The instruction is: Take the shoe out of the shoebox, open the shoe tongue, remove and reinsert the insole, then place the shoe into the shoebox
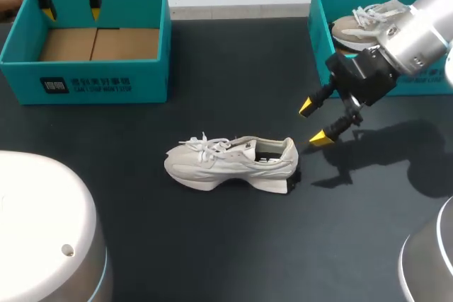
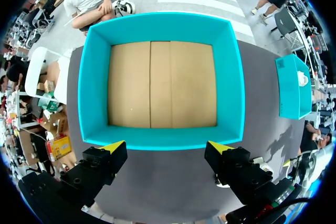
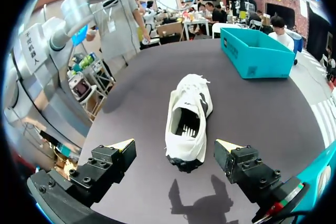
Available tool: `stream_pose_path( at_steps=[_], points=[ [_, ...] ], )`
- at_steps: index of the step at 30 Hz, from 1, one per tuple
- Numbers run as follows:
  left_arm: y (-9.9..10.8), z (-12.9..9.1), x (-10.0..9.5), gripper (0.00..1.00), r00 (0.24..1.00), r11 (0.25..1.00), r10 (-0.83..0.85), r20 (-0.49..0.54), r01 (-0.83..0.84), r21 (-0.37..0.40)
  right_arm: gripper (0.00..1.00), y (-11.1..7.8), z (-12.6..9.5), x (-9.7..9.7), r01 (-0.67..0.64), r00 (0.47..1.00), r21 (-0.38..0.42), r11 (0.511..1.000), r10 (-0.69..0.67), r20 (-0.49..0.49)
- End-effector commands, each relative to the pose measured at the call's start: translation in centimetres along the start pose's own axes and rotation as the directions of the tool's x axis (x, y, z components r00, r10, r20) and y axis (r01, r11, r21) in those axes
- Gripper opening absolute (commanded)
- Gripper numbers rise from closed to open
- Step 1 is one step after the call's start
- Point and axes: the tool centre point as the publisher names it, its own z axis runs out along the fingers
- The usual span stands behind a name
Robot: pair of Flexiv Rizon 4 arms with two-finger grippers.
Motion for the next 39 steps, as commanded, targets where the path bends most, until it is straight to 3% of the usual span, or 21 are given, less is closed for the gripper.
stream_pose_path(
  at_steps=[1, 4, 10, 15, 33, 39],
  points=[
    [0.0, 0.0, 0.0, 1.0, 1.0, 1.0, 0.0, 0.0, 0.0, 0.0, 1.0, -0.1, 0.1, 0.2, 0.001, 1.0, -0.001, 1.0, -0.001, 0.006],
    [0.0, 0.0, 0.0, 1.0, 1.0, 1.0, 0.0, 0.0, 0.0, 0.0, 1.0, -0.5, 0.2, 0.4, 0.031, 0.999, -0.013, 0.999, -0.031, 0.019],
    [0.0, 0.0, 0.0, 1.0, 1.0, 1.0, 0.0, 0.0, 0.0, 0.0, 1.0, -3.0, 0.5, 1.4, 0.185, 0.968, -0.025, 0.982, -0.178, 0.176],
    [0.0, 0.0, 0.0, 1.0, 1.0, 1.0, 0.0, 0.0, 0.0, 0.0, 1.0, -5.0, -0.1, 1.6, 0.236, 0.947, -0.063, 0.97, -0.215, 0.239],
    [0.0, 0.0, 0.0, 1.0, 1.0, 1.0, 0.0, 0.0, 0.0, 0.0, 1.0, -5.3, -0.2, 1.6, 0.239, 0.948, -0.078, 0.968, -0.215, 0.234],
    [0.0, 0.0, 0.0, 1.0, 1.0, 1.0, 0.0, 0.0, 0.0, 0.0, 1.0, -8.6, 0.4, 1.2, 0.243, 0.942, -0.178, 0.954, -0.188, 0.279]
  ],
)
